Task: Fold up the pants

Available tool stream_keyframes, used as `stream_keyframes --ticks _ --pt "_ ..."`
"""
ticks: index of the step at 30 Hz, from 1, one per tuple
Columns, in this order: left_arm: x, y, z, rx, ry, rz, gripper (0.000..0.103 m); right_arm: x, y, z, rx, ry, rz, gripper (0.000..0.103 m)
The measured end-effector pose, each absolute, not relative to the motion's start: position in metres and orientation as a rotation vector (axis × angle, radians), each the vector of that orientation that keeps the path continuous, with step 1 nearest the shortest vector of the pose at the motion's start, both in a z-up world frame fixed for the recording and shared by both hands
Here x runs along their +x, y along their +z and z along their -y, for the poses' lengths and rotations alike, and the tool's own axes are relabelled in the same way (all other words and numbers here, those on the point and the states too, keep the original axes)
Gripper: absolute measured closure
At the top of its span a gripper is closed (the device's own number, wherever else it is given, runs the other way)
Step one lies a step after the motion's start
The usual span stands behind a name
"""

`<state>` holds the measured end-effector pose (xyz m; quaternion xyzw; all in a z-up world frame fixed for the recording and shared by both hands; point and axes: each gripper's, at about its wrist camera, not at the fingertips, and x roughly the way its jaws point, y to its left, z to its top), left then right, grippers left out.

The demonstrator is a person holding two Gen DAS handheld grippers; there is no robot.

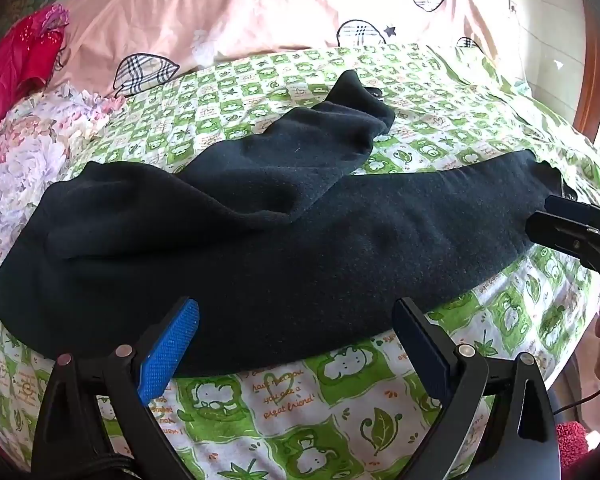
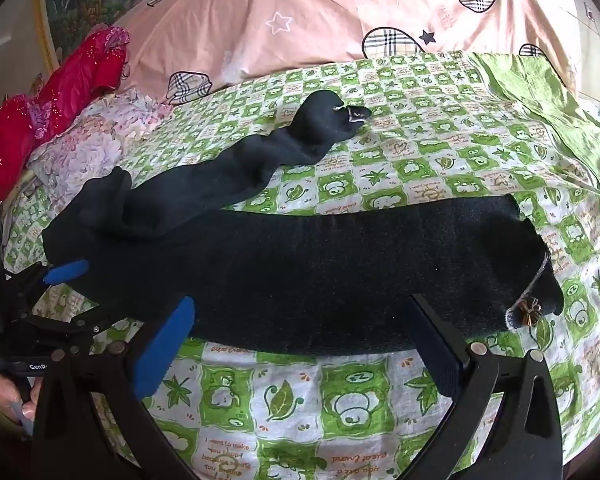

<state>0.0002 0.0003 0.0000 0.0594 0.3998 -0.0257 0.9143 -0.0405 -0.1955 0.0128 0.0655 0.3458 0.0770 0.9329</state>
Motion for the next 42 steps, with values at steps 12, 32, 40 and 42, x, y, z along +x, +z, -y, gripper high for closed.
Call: stream_keyframes --ticks 12,32,40,42 --pt "0.000 0.000 -0.002 0.121 -0.051 -0.823 0.005 -0.038 0.009 0.191 0.135 0.163 -0.703 0.000" --pt "0.001 0.009 -0.007 0.081 -0.067 -0.816 0.005 -0.038 0.017 0.196 0.148 0.158 -0.697 0.000" --pt "0.014 0.011 -0.001 0.087 -0.085 -0.833 0.005 -0.031 0.017 0.206 0.186 0.129 -0.722 0.000" --pt "0.018 0.012 0.001 0.094 -0.089 -0.834 0.005 -0.030 0.017 0.207 0.204 0.139 -0.707 0.000"
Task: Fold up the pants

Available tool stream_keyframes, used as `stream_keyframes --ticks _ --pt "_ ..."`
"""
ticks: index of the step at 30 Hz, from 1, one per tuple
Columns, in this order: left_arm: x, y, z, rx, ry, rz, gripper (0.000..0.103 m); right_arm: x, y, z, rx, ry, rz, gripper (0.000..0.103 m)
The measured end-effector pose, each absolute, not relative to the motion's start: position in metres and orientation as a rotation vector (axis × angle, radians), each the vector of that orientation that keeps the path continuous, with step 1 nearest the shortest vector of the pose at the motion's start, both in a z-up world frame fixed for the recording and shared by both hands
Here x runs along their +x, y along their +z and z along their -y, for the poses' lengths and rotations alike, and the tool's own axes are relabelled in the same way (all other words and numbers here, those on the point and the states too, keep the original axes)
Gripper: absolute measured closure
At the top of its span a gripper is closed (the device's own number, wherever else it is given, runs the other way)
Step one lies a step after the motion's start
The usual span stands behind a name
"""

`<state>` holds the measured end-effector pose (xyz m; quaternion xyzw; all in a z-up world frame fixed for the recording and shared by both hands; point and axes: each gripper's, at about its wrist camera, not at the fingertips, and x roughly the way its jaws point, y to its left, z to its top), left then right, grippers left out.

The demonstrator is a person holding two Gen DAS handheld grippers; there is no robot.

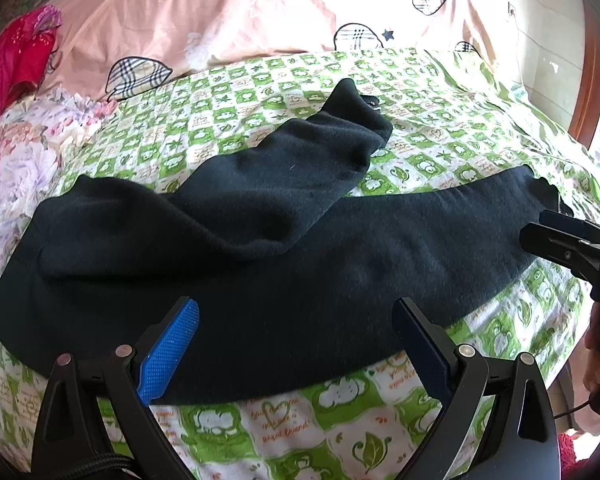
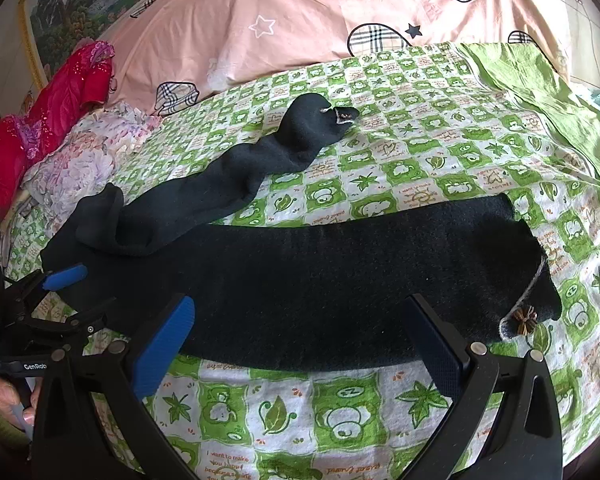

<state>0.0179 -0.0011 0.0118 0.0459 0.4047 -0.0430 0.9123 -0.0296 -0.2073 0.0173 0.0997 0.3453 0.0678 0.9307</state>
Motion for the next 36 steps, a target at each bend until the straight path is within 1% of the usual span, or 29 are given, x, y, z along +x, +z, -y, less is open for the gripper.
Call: stream_keyframes --ticks 6,14,15,21,26,28,31,36 --pt "0.030 0.013 0.008 0.117 -0.108 -0.829 0.005 -0.021 0.025 0.209 0.201 0.137 -0.698 0.000" --pt "0.066 0.018 0.007 0.129 -0.112 -0.838 0.005 0.020 0.034 0.221 0.236 0.157 -0.733 0.000" --pt "0.070 0.020 0.009 0.141 -0.108 -0.831 0.005 0.027 0.035 0.223 0.243 0.152 -0.742 0.003" --pt "0.107 0.019 0.019 0.229 -0.123 -0.859 0.005 0.089 0.039 0.234 0.323 0.164 -0.786 0.026" --pt "0.132 0.016 0.027 0.258 -0.157 -0.871 0.005 0.138 0.033 0.250 0.435 0.178 -0.809 0.036" --pt "0.140 0.013 0.031 0.271 -0.168 -0.878 0.005 0.155 0.029 0.258 0.489 0.176 -0.822 0.047" --pt "0.154 0.004 0.035 0.294 -0.182 -0.905 0.005 0.184 0.021 0.270 0.545 0.171 -0.838 0.053" --pt "0.173 -0.014 0.032 0.304 -0.178 -0.973 0.006 0.233 -0.003 0.283 0.617 0.164 -0.902 0.054"
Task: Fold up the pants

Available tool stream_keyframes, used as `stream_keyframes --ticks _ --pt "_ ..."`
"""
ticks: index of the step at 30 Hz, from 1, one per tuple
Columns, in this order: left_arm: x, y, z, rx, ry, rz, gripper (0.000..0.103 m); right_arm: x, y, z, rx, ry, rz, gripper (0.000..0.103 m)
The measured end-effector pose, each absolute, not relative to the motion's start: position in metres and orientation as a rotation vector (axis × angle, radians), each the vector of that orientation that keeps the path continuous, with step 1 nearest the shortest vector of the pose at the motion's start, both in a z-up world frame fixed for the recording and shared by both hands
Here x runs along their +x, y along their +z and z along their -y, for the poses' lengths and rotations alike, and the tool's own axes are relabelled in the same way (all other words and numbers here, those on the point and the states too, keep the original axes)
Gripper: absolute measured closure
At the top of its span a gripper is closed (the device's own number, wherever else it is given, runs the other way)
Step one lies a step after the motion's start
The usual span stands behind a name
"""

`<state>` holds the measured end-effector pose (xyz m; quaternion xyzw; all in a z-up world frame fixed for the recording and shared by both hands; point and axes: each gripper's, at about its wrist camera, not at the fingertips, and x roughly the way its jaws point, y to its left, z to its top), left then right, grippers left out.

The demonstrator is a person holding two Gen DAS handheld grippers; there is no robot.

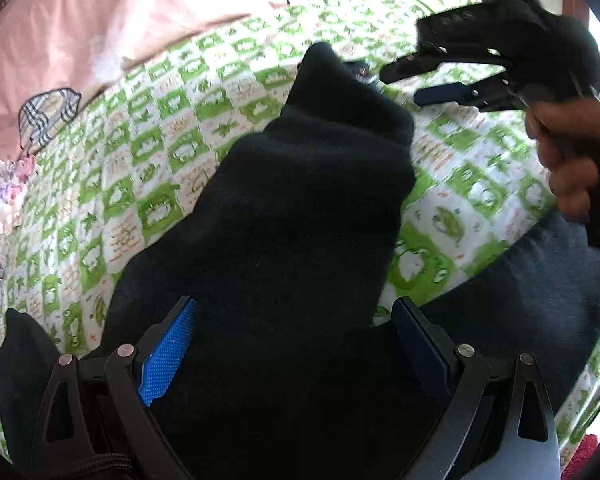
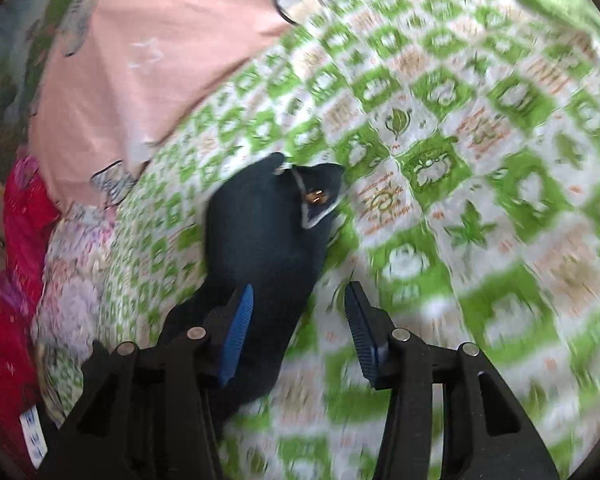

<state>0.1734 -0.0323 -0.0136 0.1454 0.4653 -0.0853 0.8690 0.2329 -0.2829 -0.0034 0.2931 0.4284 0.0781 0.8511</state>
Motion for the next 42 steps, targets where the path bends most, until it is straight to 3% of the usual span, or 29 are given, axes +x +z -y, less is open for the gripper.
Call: stream_keyframes --ticks 3,5,6,9,11,13,17,33,36,38,42 --pt "0.181 -0.021 0.026 0.264 -0.190 -1.003 0.008 0.257 -0.014 0.285 0.659 0.183 -0.914 0.060" --pt "0.185 -0.023 0.024 0.248 -0.192 -1.013 0.013 0.267 -0.021 0.285 0.689 0.198 -0.918 0.076" --pt "0.186 -0.022 0.025 0.254 -0.196 -1.006 0.017 0.269 -0.021 0.286 0.697 0.198 -0.919 0.093" --pt "0.184 -0.018 0.029 0.292 -0.217 -0.989 0.045 0.256 -0.013 0.293 0.738 0.204 -0.854 0.096" --pt "0.182 -0.013 0.029 0.302 -0.243 -0.982 0.075 0.235 0.000 0.297 0.739 0.197 -0.796 0.097" --pt "0.180 -0.009 0.030 0.309 -0.255 -0.979 0.089 0.211 0.016 0.303 0.757 0.203 -0.735 0.097" --pt "0.166 0.003 0.029 0.319 -0.250 -0.949 0.096 0.170 0.045 0.313 0.764 0.201 -0.645 0.097" --pt "0.092 0.039 0.012 0.260 -0.287 -0.831 0.100 0.051 0.064 0.324 0.728 0.138 -0.601 0.097" --pt "0.094 0.037 0.017 0.299 -0.343 -0.847 0.077 0.056 0.063 0.325 0.732 0.134 -0.608 0.097" --pt "0.096 0.034 0.021 0.365 -0.335 -0.839 0.045 0.060 0.062 0.325 0.739 0.136 -0.613 0.097" --pt "0.111 0.021 0.022 0.439 -0.341 -0.879 0.044 0.064 0.063 0.323 0.740 0.144 -0.613 0.097"
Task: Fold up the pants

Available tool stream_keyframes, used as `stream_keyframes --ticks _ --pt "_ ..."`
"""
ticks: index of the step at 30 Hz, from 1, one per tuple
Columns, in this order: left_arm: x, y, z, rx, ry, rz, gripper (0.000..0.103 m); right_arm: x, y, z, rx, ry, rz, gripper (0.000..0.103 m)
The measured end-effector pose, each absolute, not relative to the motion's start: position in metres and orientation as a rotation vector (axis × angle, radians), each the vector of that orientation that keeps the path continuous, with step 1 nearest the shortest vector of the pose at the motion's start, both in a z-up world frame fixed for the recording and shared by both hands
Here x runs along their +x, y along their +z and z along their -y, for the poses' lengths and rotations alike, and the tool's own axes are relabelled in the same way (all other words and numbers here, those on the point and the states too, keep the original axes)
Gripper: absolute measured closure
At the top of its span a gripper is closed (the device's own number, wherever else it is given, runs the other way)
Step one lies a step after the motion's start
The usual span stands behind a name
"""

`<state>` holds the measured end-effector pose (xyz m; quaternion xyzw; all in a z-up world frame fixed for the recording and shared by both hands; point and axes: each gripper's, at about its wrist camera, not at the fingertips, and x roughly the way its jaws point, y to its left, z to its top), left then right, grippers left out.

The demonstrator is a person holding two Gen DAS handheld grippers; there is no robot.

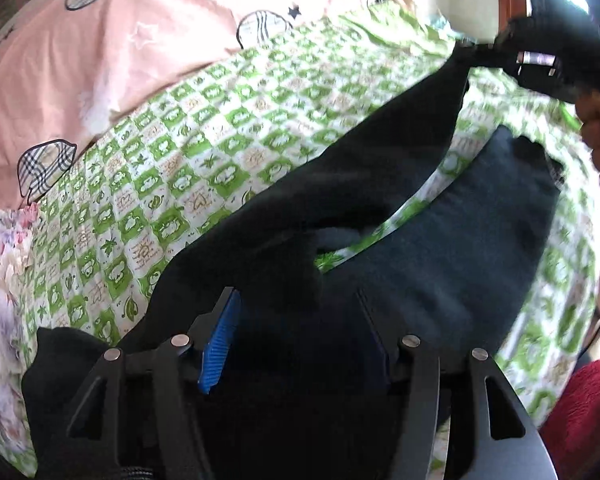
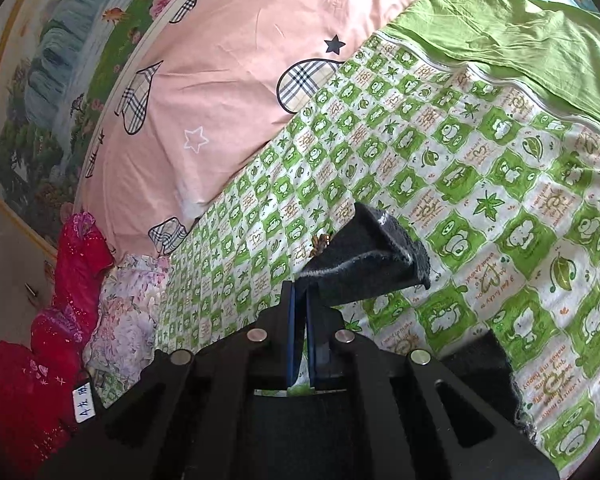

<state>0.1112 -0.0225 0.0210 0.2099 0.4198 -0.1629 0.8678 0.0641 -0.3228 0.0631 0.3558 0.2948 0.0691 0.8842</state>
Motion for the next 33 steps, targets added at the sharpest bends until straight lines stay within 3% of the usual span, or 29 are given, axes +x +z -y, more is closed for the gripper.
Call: stream_keyframes --ticks 4,6,8,10,20,33 --pt "0.124 -0.001 0.025 0.500 -0.358 -0.945 0.044 0.065 0.064 0.321 0.754 0.147 -0.608 0.097" --pt "0.125 -0.011 0.026 0.529 -0.361 -0.968 0.052 0.064 0.065 0.320 0.755 0.146 -0.605 0.097" --pt "0.124 -0.011 0.022 0.525 -0.371 -0.965 0.091 0.064 0.065 0.321 0.756 0.144 -0.600 0.097" --pt "0.122 -0.006 0.013 0.508 -0.362 -0.949 0.098 0.063 0.067 0.323 0.758 0.148 -0.592 0.097" --pt "0.086 0.046 -0.039 0.396 -0.305 -0.850 0.100 0.024 0.079 0.317 0.695 0.184 -0.570 0.097" --pt "0.042 0.014 -0.004 0.428 -0.379 -0.871 0.100 -0.042 0.001 0.335 0.709 0.041 -0.699 0.097"
